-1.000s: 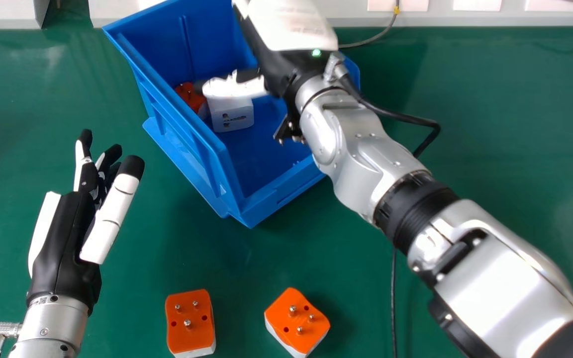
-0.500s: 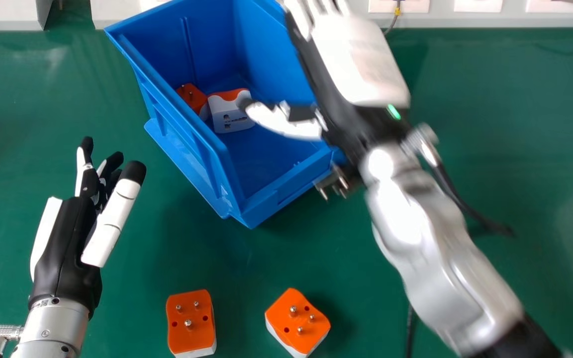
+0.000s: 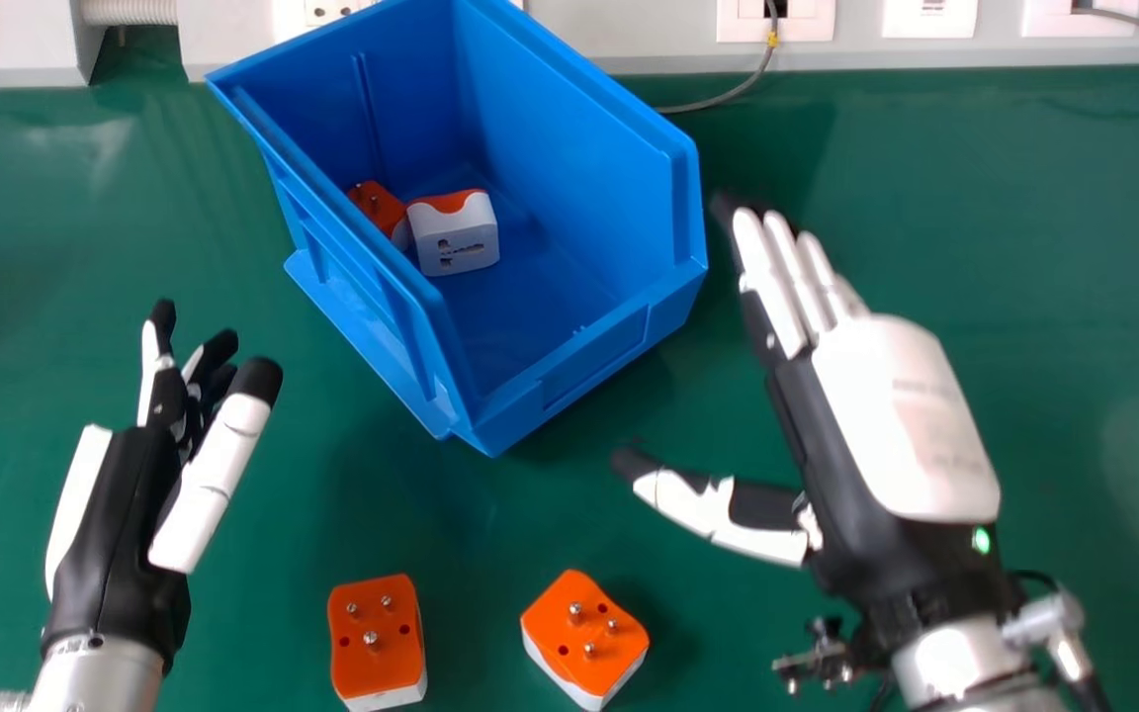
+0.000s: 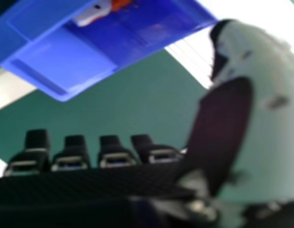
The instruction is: Pick all objects and put in blue box
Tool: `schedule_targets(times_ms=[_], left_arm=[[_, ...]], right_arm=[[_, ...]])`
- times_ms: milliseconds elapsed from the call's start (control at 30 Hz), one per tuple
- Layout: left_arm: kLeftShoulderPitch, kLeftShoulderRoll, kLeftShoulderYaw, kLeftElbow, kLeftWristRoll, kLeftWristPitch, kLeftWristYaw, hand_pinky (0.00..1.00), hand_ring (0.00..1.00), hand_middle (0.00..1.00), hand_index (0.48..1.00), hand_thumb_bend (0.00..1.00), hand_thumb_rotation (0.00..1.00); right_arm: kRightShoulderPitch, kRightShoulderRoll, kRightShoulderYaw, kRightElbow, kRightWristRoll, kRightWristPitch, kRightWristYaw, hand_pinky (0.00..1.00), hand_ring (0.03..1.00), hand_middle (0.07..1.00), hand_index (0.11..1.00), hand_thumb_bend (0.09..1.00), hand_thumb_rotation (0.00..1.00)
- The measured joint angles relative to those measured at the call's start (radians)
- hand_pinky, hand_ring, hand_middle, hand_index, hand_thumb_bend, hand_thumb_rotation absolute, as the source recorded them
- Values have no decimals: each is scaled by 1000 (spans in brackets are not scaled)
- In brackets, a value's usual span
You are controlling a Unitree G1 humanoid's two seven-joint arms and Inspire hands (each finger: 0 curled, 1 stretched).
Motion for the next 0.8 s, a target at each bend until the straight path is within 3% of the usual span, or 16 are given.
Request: schedule_targets(times_ms=[133,333,633,800], left_arm=[[25,-8,2,14,-3,-36,0,915,949,952,977,726,798],[34,-22,5,27,-10,-71,1,906,951,950,975,721,787],[51,-29,7,27,-25,-74,1,899,948,948,975,737,782],[49,-29,7,28,-27,-78,0,896,946,948,975,731,779]], right_arm=[[66,-2,17,56,-33,-34,-19,847,953,980,952,476,450],[98,0,50,123,-79,-41,-14,806,936,980,949,516,476],[83,22,104,193,-119,-23,61,849,954,989,961,552,517],[82,48,130,211,-145,14,106,867,954,989,964,592,534]])
